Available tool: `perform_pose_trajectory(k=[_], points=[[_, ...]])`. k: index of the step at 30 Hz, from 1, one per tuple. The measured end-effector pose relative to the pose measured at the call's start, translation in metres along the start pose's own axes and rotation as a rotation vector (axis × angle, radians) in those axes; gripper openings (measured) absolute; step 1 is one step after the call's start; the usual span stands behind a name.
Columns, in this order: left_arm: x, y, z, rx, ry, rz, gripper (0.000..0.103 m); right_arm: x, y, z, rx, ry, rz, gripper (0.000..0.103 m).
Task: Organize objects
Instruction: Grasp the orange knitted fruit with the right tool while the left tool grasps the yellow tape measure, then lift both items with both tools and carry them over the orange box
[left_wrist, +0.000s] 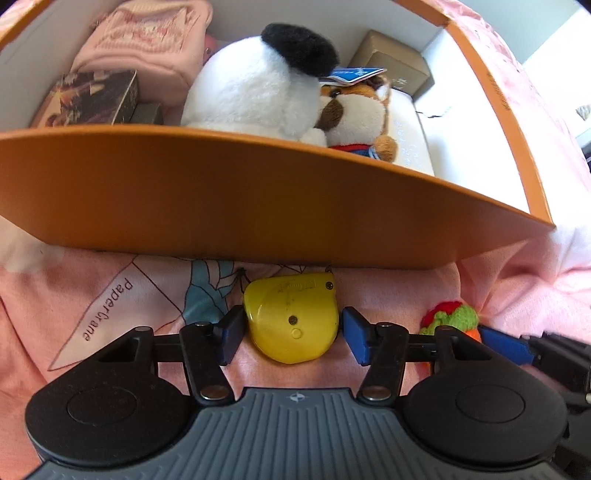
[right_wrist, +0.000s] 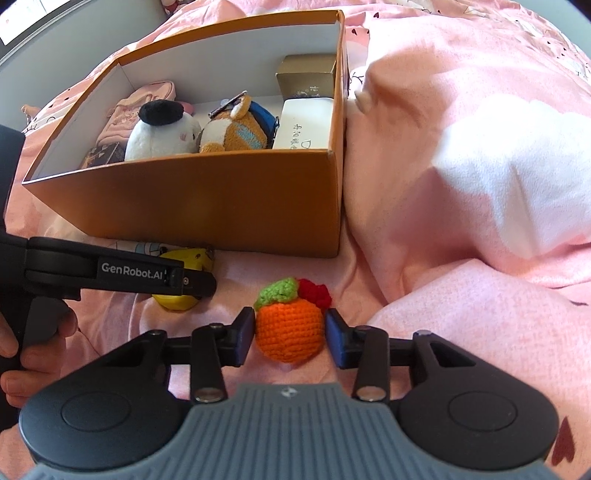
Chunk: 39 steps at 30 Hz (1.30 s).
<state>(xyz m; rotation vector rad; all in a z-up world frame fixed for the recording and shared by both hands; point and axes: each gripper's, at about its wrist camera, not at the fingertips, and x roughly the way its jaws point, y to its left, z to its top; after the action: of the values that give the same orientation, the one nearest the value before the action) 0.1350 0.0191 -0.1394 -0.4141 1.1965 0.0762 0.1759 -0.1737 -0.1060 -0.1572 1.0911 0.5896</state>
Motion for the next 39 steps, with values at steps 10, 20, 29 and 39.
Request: perform_pose_trajectory(k=[10,20,29,39], points=[[-0.042,-0.004,-0.013,0.107,-0.057,-0.062,0.065,-0.032,0.012,0.000,-0.062,-0.068,-0.036,0.043],[-0.110,-0.008,-0.008,0.175,-0.194,-0.153,0.065,-0.086,0.026,0.021,-0.111,-0.188,0.000,0.043],[-0.138,-0.019,0.034,0.199,-0.321,-0.118,0.065,-0.107,0.047,0.060,-0.172,-0.283,0.029,0.043],[-0.125,-0.013,0.078,0.261,-0.333,-0.094,0.065,-0.104,0.043,0.105,-0.163,-0.314,0.068,0.043]])
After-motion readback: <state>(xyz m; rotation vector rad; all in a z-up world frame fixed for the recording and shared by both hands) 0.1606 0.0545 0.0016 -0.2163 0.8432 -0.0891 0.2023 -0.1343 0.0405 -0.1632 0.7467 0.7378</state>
